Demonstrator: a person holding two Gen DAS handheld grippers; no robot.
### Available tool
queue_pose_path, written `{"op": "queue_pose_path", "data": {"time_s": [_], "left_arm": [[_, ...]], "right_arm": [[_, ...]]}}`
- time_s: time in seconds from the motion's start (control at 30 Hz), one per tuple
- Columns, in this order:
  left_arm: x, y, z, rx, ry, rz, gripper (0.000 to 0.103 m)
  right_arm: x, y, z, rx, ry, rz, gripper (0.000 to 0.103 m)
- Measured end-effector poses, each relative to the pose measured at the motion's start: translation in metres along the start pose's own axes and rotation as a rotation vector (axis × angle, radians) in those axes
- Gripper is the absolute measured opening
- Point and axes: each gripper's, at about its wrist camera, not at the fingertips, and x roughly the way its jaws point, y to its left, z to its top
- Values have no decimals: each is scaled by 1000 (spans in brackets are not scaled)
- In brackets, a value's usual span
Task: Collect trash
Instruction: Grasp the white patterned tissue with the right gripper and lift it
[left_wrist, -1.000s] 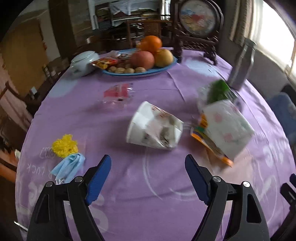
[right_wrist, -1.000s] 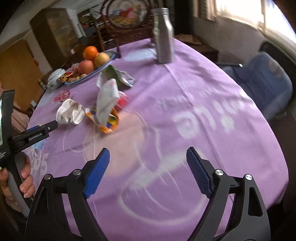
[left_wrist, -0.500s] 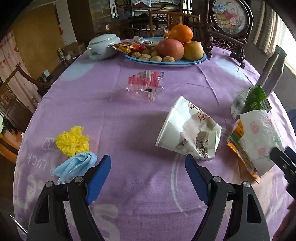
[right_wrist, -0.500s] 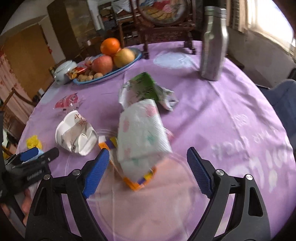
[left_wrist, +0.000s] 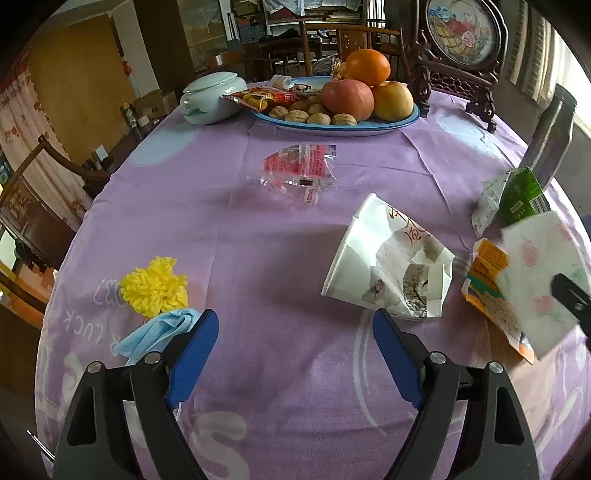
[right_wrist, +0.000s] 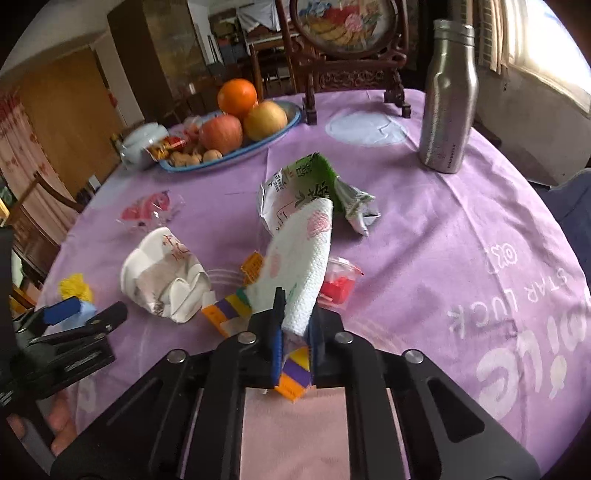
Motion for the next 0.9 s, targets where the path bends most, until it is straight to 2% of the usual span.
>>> {"op": "queue_pose_path", "data": {"time_s": [0.17, 0.37, 0.5, 0.67, 0.83, 0.9], "left_arm": [[-1, -1, -1, 8, 1, 0, 85], [-5, -3, -4, 16, -17, 22, 85], [-14, 0, -8, 22, -34, 56, 85], [-19, 24, -16, -34, -23, 120, 86], [-2, 54, -15, -90, 15, 202, 86], [11, 64, -16, -113, 53, 205, 86]], "right_arm": [[-31, -14, -16, 23, -23, 45, 11], [-65, -36, -52, 70, -6, 76, 11], [-77, -47, -81, 83, 37, 78, 11], [-81, -57, -98, 99, 59, 80, 11], [-81, -50, -98, 95, 52, 117, 11], [-80, -44, -100, 86, 53, 137, 11]]}}
